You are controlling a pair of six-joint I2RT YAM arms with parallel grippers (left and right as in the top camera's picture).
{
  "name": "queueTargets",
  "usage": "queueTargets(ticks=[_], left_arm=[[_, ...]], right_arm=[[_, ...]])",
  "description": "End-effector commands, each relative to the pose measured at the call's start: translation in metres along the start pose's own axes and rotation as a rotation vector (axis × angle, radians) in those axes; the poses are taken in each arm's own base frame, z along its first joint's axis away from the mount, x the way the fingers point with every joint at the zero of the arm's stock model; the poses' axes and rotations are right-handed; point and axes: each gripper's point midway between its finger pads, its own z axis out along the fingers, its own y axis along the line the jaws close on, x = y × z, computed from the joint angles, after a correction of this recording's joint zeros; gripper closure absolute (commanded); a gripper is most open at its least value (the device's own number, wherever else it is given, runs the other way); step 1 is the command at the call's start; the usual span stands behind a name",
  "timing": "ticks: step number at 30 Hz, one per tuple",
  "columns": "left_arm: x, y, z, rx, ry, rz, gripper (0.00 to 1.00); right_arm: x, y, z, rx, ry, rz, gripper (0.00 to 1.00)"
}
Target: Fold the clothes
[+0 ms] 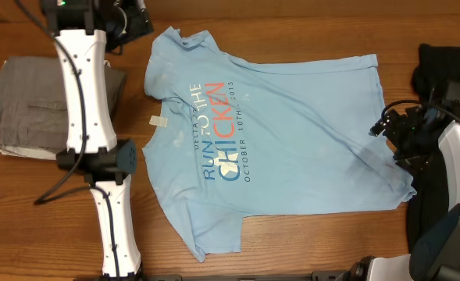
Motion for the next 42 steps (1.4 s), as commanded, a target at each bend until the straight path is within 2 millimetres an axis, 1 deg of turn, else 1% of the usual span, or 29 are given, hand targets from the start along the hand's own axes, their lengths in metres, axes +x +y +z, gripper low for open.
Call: queueTargets(ticks=[1,3,4,5,8,13,16,18,20,21,22,25,26,27,29,31,32,33,34,36,37,39,42], left_arm=[[-0.001,-0.022,-0.062,0.021,-0.116,0.099,0.38],[0.006,-0.040,-0.084,0.096,-0.131,0.118,0.36],[0.011,-0.053,-0.103,0.151,-0.146,0.136,0.31],[0.014,-0.060,-0.115,0.183,-0.158,0.147,0.24],[0.024,-0.078,-0.154,0.253,-0.206,0.196,0.00],[0.045,-0.091,-0.213,0.313,-0.282,0.247,0.00],[0.062,-0.091,-0.244,0.334,-0.303,0.252,0.00],[0.074,-0.085,-0.261,0.330,-0.308,0.253,0.00],[0.084,-0.071,-0.273,0.286,-0.316,0.236,0.00],[0.090,-0.059,-0.278,0.240,-0.322,0.217,0.00],[0.096,-0.047,-0.282,0.196,-0.327,0.200,0.00],[0.114,-0.017,-0.285,0.091,-0.316,0.148,0.00],[0.120,-0.012,-0.283,0.073,-0.302,0.143,0.00],[0.127,-0.006,-0.279,0.056,-0.281,0.141,0.00],[0.138,0.003,-0.267,0.021,-0.231,0.137,0.00],[0.142,0.011,-0.253,-0.028,-0.191,0.135,0.00],[0.145,0.017,-0.243,-0.063,-0.161,0.135,0.00],[0.148,0.024,-0.228,-0.112,-0.118,0.135,0.00],[0.151,0.028,-0.218,-0.134,-0.087,0.136,0.00],[0.157,0.033,-0.202,-0.167,-0.031,0.138,0.00],[0.159,0.035,-0.197,-0.177,-0.011,0.140,0.00],[0.163,0.040,-0.184,-0.207,0.032,0.144,0.00],[0.167,0.042,-0.169,-0.230,0.084,0.146,0.00]], right_arm=[[-0.003,-0.001,-0.001,0.008,-0.021,-0.004,0.00],[-0.010,-0.001,-0.001,0.010,-0.048,-0.007,0.00],[-0.009,-0.001,-0.001,0.010,-0.046,-0.006,0.00],[-0.009,-0.001,-0.001,0.009,-0.047,-0.006,0.00],[-0.009,-0.001,-0.001,0.009,-0.047,-0.006,0.00],[-0.010,0.001,-0.001,0.002,-0.047,-0.003,0.00],[-0.015,0.015,-0.002,-0.070,-0.061,-0.014,0.00],[-0.010,0.023,-0.003,-0.116,-0.034,-0.016,0.00],[0.006,0.031,-0.004,-0.176,0.042,-0.009,0.00],[0.014,0.037,-0.006,-0.217,0.082,-0.006,0.00],[0.016,0.042,-0.007,-0.245,0.094,-0.019,0.09],[0.016,0.049,-0.010,-0.235,0.074,-0.102,0.41],[0.016,0.053,-0.013,-0.233,0.069,-0.115,0.51],[0.016,0.059,-0.016,-0.238,0.063,-0.133,0.60],[0.017,0.078,-0.025,-0.248,0.038,-0.193,0.72],[0.015,0.094,-0.031,-0.227,0.001,-0.253,0.79],[0.015,0.102,-0.034,-0.211,-0.013,-0.283,0.83],[0.019,0.118,-0.038,-0.213,-0.017,-0.347,0.87],[0.023,0.128,-0.040,-0.219,-0.015,-0.390,0.91],[0.031,0.143,-0.041,-0.220,-0.016,-0.473,0.95],[0.031,0.146,-0.040,-0.204,-0.023,-0.491,0.96],[0.027,0.148,-0.036,-0.159,-0.044,-0.507,0.96],[0.018,0.148,-0.023,-0.126,-0.035,-0.520,0.96]])
